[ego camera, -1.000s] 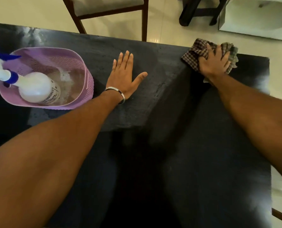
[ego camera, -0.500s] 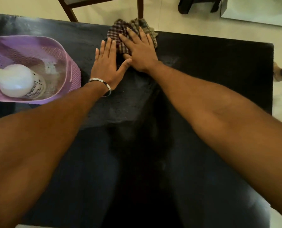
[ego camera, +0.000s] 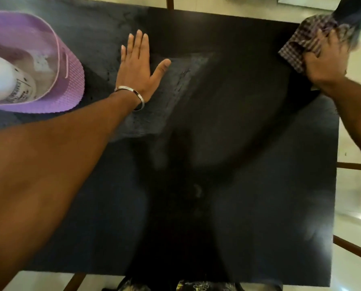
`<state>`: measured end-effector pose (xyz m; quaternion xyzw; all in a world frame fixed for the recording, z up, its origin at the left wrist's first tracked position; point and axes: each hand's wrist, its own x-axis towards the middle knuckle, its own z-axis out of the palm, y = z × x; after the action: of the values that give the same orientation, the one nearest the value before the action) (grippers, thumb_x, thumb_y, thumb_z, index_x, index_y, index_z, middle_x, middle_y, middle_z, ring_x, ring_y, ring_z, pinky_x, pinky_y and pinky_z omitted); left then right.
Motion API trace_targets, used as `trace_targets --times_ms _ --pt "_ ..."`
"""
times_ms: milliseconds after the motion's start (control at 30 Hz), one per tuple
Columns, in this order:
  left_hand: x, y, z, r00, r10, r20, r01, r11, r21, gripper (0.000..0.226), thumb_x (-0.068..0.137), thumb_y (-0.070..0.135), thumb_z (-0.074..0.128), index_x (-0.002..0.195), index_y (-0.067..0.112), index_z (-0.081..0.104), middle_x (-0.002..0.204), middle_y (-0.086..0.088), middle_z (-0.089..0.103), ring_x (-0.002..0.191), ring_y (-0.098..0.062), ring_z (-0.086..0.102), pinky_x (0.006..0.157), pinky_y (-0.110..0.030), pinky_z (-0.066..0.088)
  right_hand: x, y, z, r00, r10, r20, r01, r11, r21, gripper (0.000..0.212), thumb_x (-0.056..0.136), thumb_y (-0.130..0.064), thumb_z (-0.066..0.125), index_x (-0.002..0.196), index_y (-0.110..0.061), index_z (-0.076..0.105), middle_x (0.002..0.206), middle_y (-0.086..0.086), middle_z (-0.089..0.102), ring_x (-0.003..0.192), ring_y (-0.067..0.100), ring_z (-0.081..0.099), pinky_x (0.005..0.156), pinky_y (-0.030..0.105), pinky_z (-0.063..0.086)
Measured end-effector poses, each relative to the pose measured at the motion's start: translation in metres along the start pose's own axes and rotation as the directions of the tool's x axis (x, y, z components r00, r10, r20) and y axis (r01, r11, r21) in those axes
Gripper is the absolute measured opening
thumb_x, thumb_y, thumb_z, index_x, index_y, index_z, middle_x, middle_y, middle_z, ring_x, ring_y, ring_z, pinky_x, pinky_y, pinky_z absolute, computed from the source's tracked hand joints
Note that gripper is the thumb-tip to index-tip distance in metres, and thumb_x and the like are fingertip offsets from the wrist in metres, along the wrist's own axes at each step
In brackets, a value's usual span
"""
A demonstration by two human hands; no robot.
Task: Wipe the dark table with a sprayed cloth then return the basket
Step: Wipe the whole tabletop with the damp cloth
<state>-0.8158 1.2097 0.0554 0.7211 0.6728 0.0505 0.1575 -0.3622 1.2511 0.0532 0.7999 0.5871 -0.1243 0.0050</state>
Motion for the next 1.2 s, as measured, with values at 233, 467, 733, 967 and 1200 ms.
trace_targets --times_ms 233,467,733,967,1200 --pt "-0.017 -0.008 -0.006 1.000 0.010 0.008 -0.010 1.000 0.009 0.089 0.092 0.069 0.016 0.154 0.006 0.006 0.162 -0.010 0.002 0.150 -0.026 -0.003 0.122 -0.042 -0.001 -0.024 -0.087 0.021 0.998 -0.063 -0.012 0.063 0.998 0.011 0.070 0.091 -0.048 0.031 0.158 -0.030 0.022 0.167 0.005 0.012 0.152 0.039 0.006 0.123 0.052 0.005" --pt "-0.039 -0.022 -0.023 1.000 0.007 -0.003 -0.007 1.000 -0.029 0.088 0.093 0.068 0.018 0.154 0.006 0.005 0.162 -0.011 0.001 0.150 -0.025 -0.004 0.122 -0.042 -0.002 -0.133 -0.272 0.069 0.806 -0.578 0.124 0.585 0.810 -0.027 0.067 0.094 -0.047 0.041 0.157 -0.033 0.021 0.166 0.004 0.014 0.152 0.038 0.004 0.122 0.055 0.004" --pt "-0.068 -0.030 -0.040 1.000 -0.026 0.001 0.026 0.999 -0.020 0.086 0.093 0.066 0.019 0.154 0.008 0.004 0.162 -0.010 0.000 0.150 -0.025 -0.005 0.122 -0.041 -0.003 -0.262 -0.318 0.100 0.482 -0.842 0.242 0.868 0.496 -0.003 0.061 0.094 -0.048 0.041 0.151 -0.026 0.040 0.162 0.006 0.028 0.151 0.035 0.015 0.123 0.050 0.006" --pt "-0.104 -0.030 -0.030 1.000 0.002 0.022 -0.001 0.999 -0.045 0.087 0.094 0.066 0.020 0.154 0.006 0.005 0.162 -0.010 0.001 0.150 -0.025 -0.004 0.121 -0.041 -0.003 -0.185 -0.198 0.070 0.800 -0.577 0.166 0.591 0.805 -0.052 0.075 0.085 -0.050 0.035 0.156 -0.031 0.026 0.165 0.006 0.019 0.152 0.037 0.011 0.122 0.053 0.011" --pt "-0.140 -0.049 -0.034 0.999 -0.013 0.046 0.015 0.999 -0.038 0.087 0.093 0.067 0.018 0.154 0.006 0.003 0.162 -0.010 -0.001 0.149 -0.025 -0.005 0.121 -0.041 -0.002 -0.181 -0.167 0.061 0.993 0.022 0.113 -0.024 1.000 0.019 0.069 0.097 -0.046 0.040 0.159 -0.035 0.012 0.168 0.002 0.001 0.152 0.039 -0.005 0.122 0.055 -0.001"
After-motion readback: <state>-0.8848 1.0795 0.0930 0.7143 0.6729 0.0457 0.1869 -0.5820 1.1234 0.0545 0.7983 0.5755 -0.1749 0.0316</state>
